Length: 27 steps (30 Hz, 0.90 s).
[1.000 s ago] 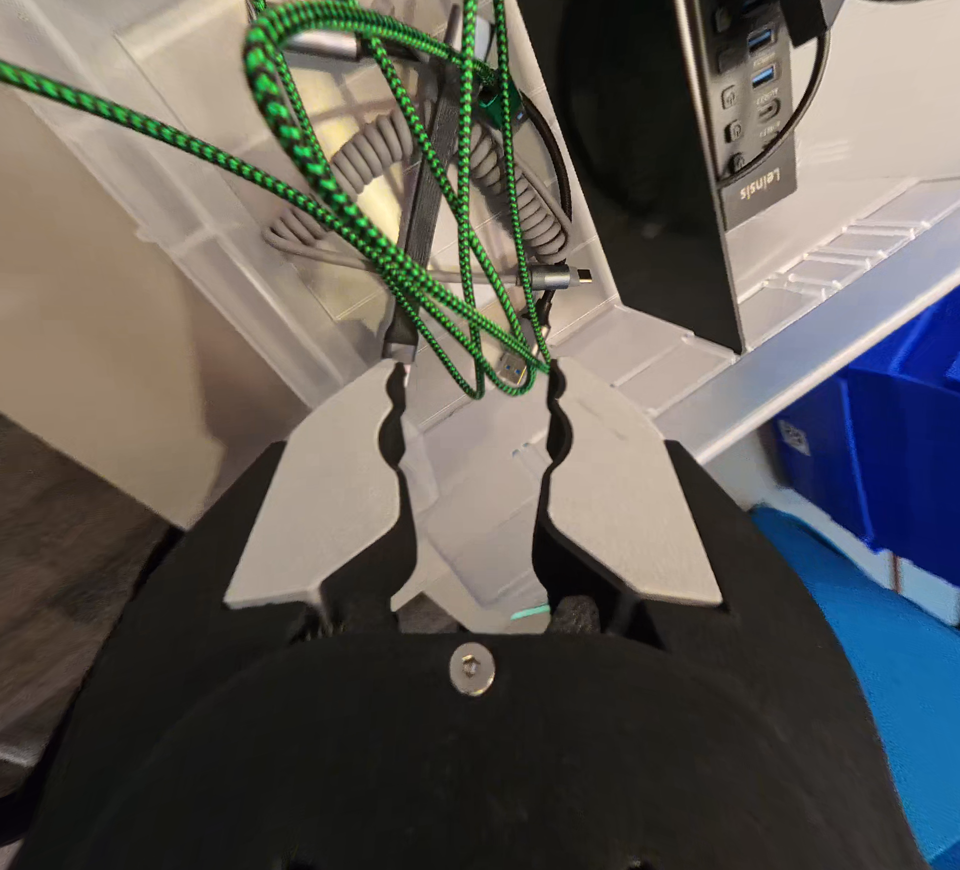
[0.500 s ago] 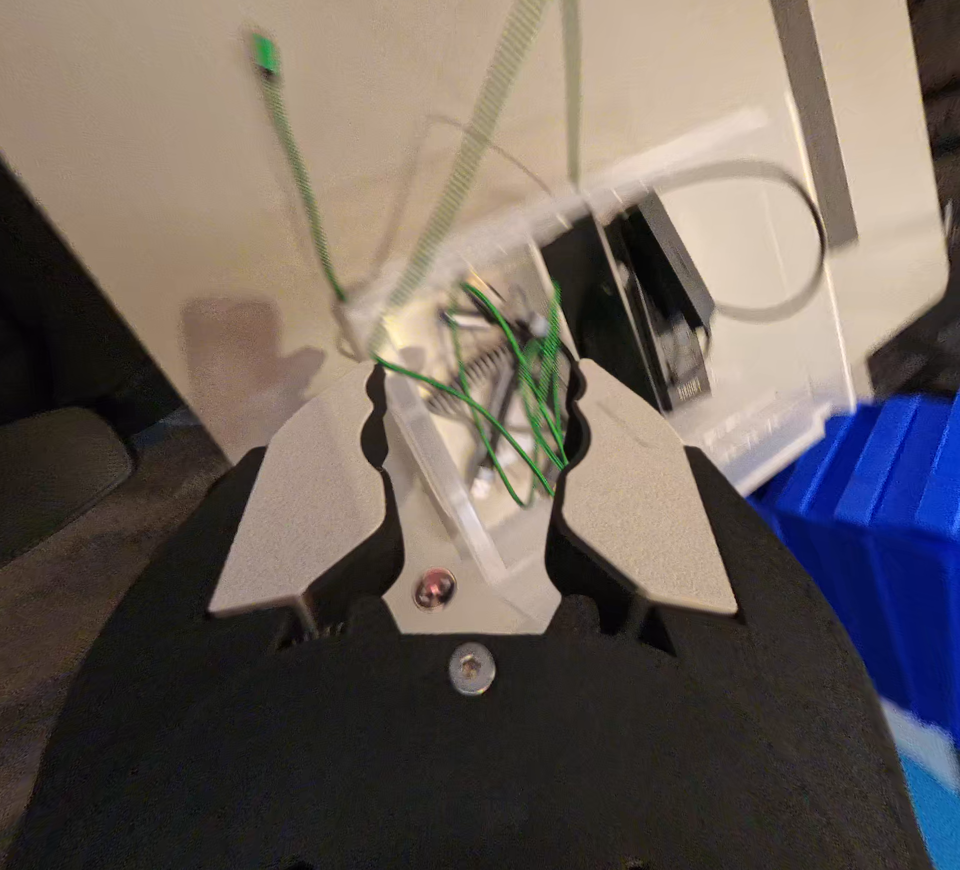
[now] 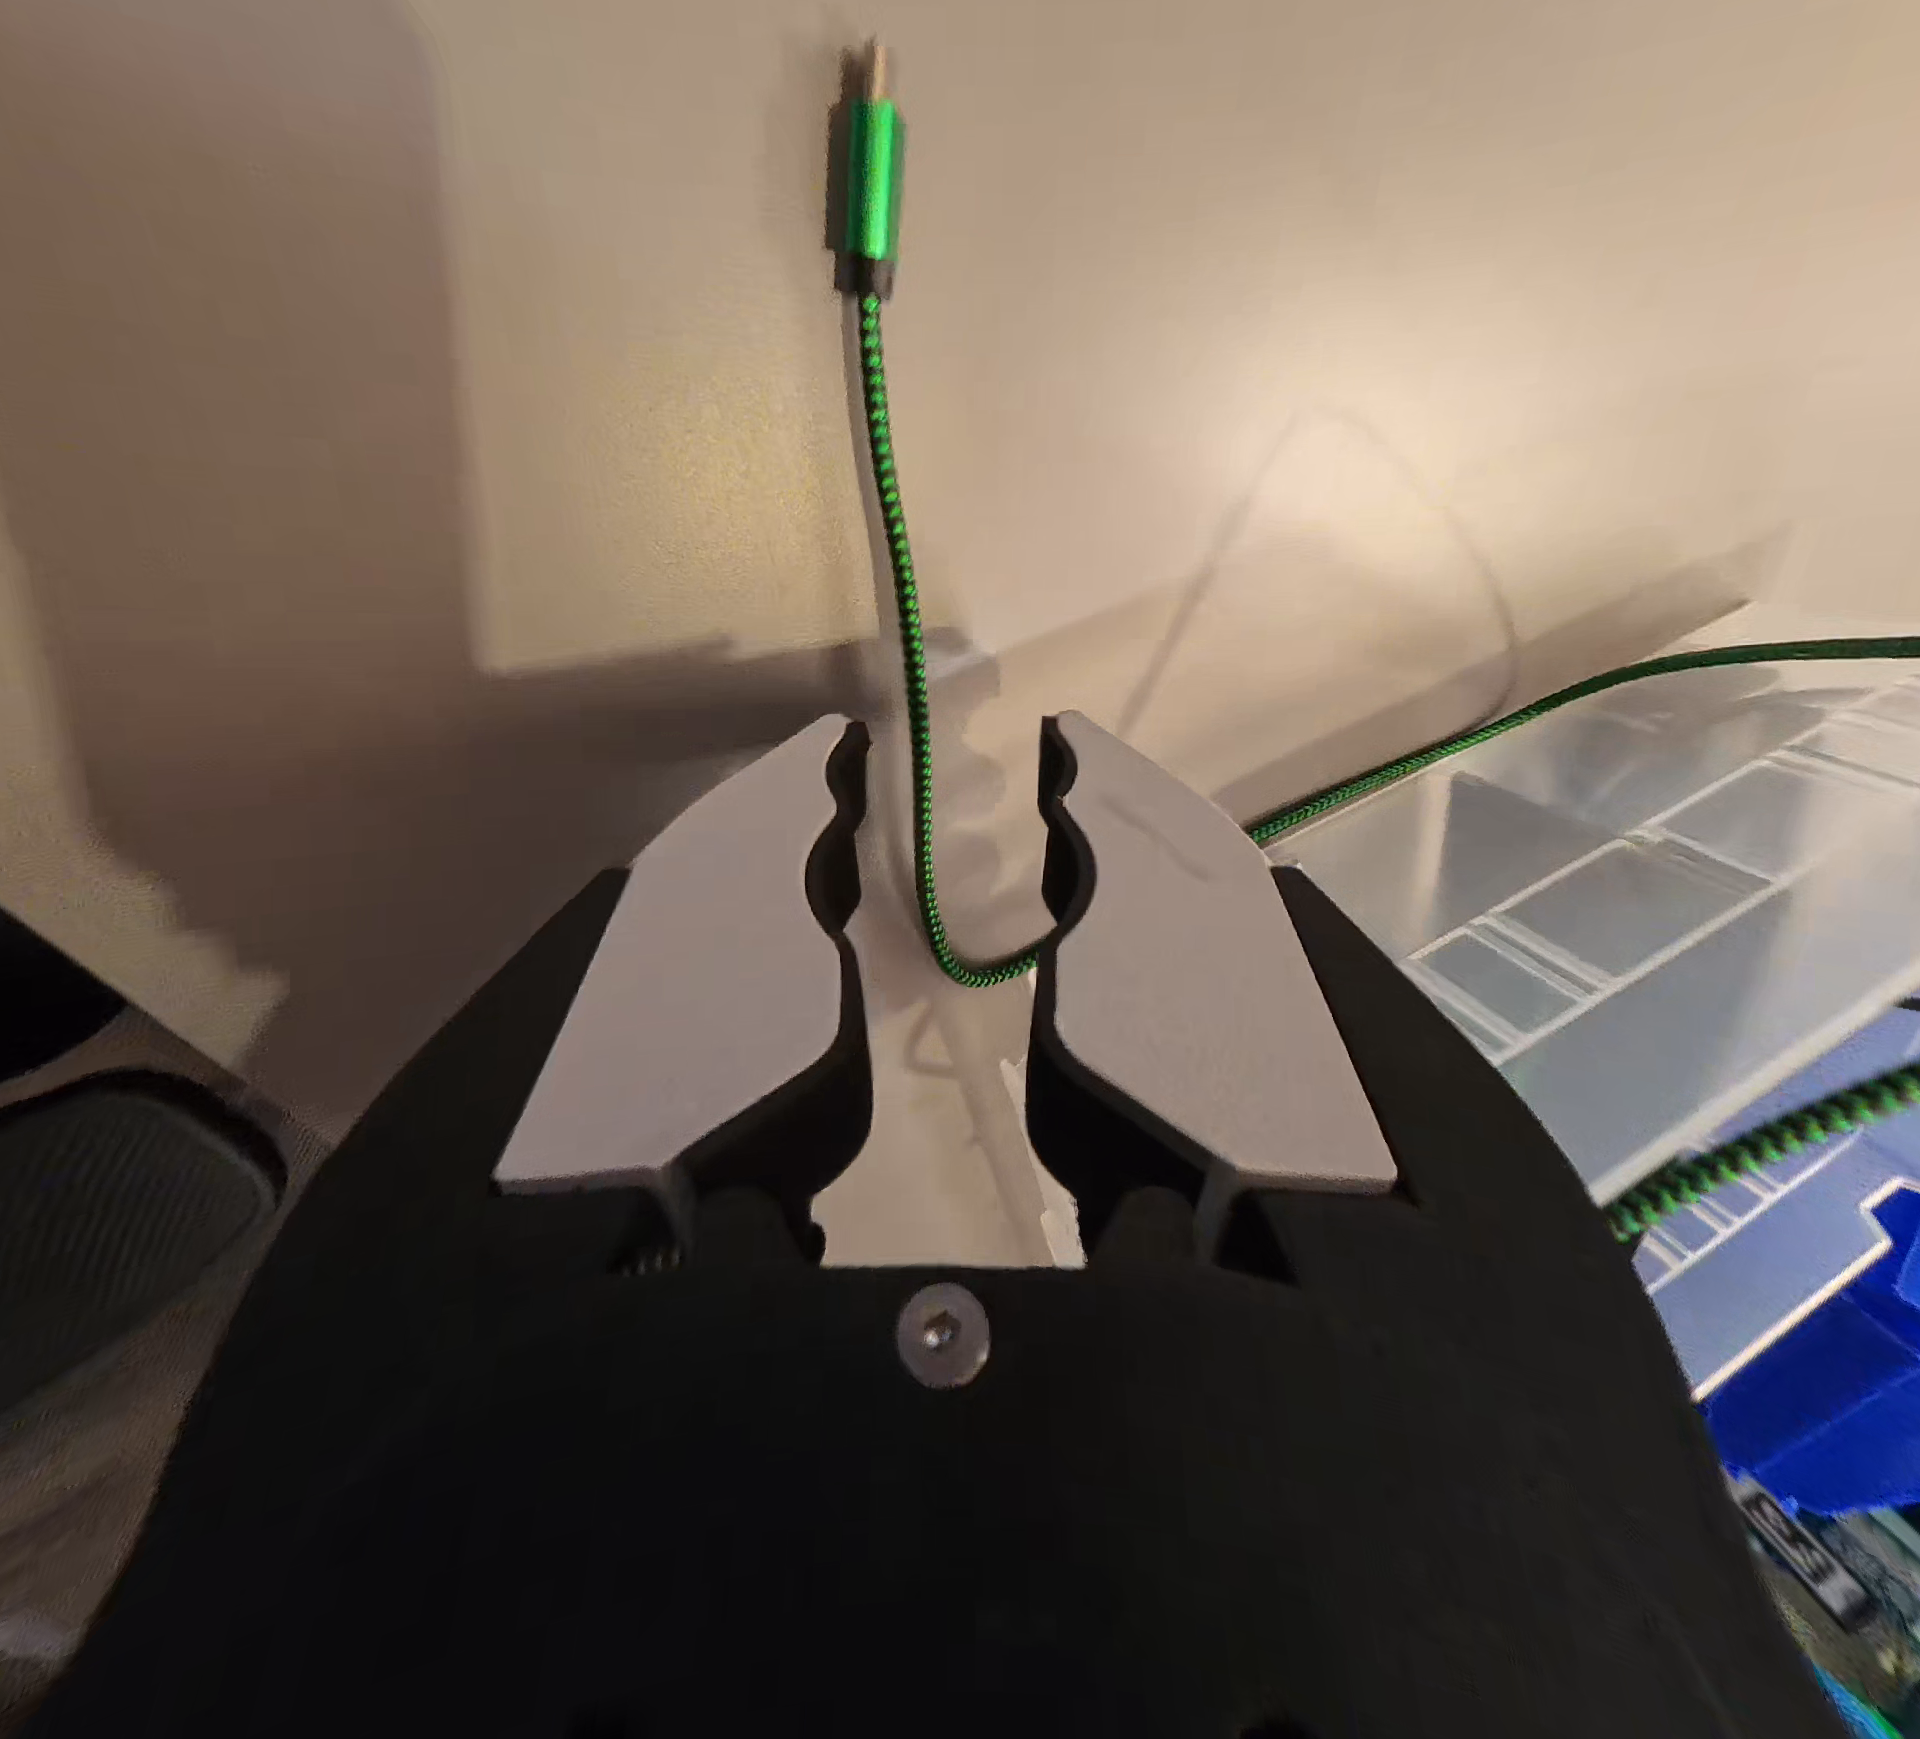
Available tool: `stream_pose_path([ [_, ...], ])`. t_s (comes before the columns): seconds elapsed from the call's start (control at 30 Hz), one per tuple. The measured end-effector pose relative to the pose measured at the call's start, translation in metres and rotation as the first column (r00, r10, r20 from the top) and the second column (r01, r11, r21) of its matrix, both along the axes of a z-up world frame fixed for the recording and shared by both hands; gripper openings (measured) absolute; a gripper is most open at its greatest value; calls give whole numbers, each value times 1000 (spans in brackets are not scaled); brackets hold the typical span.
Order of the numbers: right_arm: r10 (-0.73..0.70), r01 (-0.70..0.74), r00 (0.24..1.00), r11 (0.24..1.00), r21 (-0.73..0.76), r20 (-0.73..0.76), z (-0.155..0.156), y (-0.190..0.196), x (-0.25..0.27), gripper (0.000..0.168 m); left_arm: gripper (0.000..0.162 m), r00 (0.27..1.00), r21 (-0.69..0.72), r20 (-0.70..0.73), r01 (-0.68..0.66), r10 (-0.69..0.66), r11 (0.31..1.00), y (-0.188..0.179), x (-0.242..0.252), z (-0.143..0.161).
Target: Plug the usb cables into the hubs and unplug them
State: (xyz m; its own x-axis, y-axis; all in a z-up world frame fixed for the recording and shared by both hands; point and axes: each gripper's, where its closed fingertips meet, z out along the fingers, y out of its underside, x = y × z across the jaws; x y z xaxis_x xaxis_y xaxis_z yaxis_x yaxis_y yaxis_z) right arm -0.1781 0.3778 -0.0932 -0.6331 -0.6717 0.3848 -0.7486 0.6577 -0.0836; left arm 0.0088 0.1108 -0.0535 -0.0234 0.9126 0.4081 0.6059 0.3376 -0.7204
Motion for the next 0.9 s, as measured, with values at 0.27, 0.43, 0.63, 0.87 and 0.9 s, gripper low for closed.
stream_pose_path([
  [0.27,-129,122,990,985,120,49,-6,-9,10,28,26,1000,-14,-13,-3,3,1000,0,2,7],
  [0.43,-204,180,968,970,164,149,-11,-15,22,10,26,1000,-10,-19,-2,2,1000,0,2,8],
  [0.63,-188,155,967,970,189,173,-12,-7,24,2,26,1000,-2,-29,-5,5,1000,-1,3,9],
  [0.87,-97,114,970,991,-65,224,76,-13,21,2,26,999,6,-40,-18,18,1000,-5,5,11],
  [0.9,-98,125,969,986,-110,228,97,-14,14,2,26,999,7,-38,-18,18,1000,-5,5,10],
])
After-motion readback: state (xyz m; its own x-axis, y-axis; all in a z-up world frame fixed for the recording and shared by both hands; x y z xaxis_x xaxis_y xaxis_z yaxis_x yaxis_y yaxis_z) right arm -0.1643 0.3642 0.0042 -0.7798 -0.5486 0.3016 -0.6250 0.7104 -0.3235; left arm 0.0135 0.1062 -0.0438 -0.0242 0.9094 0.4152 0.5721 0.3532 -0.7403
